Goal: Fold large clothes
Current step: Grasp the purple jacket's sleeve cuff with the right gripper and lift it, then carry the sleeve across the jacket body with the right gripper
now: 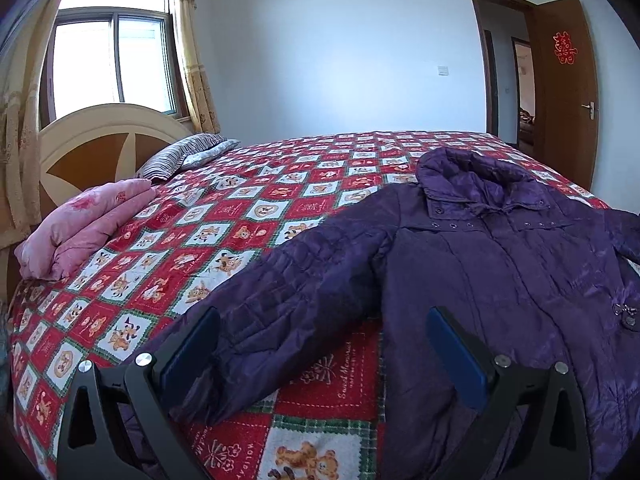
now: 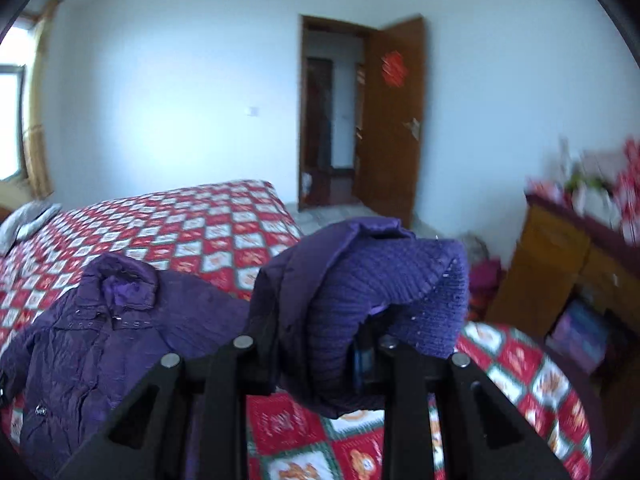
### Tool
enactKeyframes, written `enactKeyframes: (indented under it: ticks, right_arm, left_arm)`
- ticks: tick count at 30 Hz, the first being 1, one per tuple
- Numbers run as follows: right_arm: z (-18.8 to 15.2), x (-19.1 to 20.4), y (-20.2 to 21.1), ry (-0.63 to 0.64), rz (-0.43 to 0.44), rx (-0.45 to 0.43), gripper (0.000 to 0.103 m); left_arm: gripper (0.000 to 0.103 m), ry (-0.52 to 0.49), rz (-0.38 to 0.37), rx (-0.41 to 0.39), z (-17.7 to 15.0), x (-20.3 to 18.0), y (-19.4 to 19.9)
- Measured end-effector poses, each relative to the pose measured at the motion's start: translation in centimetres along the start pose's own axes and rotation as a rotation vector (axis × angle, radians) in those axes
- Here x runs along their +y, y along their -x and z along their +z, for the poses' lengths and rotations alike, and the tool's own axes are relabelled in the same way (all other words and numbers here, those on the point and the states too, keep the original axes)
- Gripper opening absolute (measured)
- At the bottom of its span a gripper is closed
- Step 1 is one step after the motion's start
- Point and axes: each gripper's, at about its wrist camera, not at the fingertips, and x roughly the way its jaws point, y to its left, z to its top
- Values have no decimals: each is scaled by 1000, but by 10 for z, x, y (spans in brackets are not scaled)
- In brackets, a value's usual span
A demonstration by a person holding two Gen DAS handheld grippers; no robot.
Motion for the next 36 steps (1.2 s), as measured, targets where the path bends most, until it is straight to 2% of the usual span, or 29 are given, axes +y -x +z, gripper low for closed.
enactKeyframes:
  ticks: [8,14,19,24,31,36]
  right_arm:
    - [15,111,21,270,121,-121,27]
    - [11,167,27,400,168,-170,28]
    - [3,209,28,501,211,-167,28]
    - [-21,259,27,616,273,-155,27]
    - [-72,338,16,778,369,-127,27]
    - [-110,373,6,854,424,-82,27]
  left_arm:
    - [102,34,14,23,-8,19,-6]
    - [102,47,20,46,-17,27,-12]
    - [102,63,18,53,-21,32,-12]
    - [102,63,18,61,-25,33,-10]
    - [102,72,37,72,-28,42,-9]
    - [102,77,61,91,-33,53,-13]
